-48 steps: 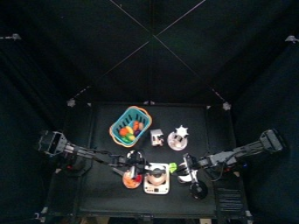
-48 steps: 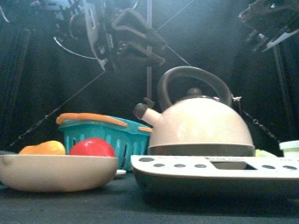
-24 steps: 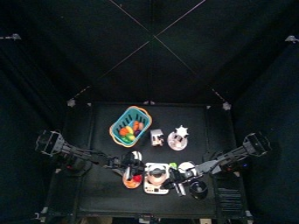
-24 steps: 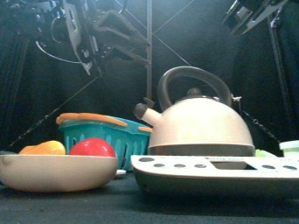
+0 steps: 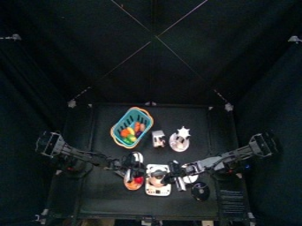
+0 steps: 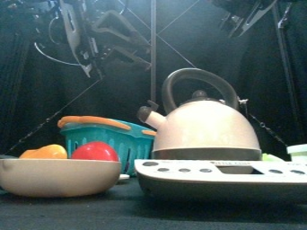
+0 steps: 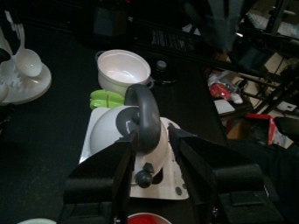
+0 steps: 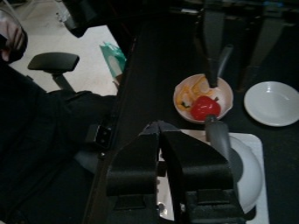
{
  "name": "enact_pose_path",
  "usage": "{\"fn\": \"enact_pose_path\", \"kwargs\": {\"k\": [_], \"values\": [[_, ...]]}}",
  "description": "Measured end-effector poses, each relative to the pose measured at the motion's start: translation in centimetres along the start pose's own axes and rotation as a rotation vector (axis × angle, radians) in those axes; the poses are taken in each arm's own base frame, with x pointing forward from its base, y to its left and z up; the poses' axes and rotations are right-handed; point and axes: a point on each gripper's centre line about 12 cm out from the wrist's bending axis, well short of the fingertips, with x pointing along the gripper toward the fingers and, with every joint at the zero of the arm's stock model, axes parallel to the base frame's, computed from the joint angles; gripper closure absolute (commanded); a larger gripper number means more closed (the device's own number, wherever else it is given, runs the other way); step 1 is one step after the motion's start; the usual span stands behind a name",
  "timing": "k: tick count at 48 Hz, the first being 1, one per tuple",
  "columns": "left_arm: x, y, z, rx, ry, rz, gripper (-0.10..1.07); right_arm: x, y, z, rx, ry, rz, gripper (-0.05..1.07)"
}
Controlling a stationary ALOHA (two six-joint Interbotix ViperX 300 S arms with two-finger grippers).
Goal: Grab kettle lid
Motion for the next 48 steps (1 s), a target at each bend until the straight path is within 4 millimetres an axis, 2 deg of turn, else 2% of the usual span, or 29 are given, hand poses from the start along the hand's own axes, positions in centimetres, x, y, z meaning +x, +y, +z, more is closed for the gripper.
{"fn": "enact_pose_path", "kwargs": {"k": [11,17,24,29,33,42,48], "values": [[-0.8,0.3,-0.2,-0.018,0.001,0.008,0.22,-4.1,-2.8,0.4,0.01,-0.079,-0.076,0.89],[-0.8,0.4,-0.2,-0.037,-0.001,0.017,0.22,-4.9,-4.7,0.1,0.013,-0.088,-0.135,0.89],[-0.8,0.4,-0.2,-0.042,0.0,0.018,0.22,-4.9,-6.1,-0.1,0.037,-0.073,-0.182,0.87],[-0.8,0.4,-0.2,-0.044,-0.001,0.02,0.22,-5.1,-6.1,0.1,0.082,-0.083,-0.179,0.83],[-0.8,0.4,-0.2,-0.046,-0.001,0.02,0.22,-5.2,-5.6,0.2,0.09,-0.093,-0.16,0.85],[-0.8,0.4,-0.1,-0.044,-0.008,0.02,0.22,-5.2,-3.4,0.0,0.032,-0.09,-0.091,0.9],[-0.8,0.5,0.0,-0.043,-0.012,0.021,0.22,-5.3,-3.3,0.1,0.022,-0.103,-0.088,0.86]]}}
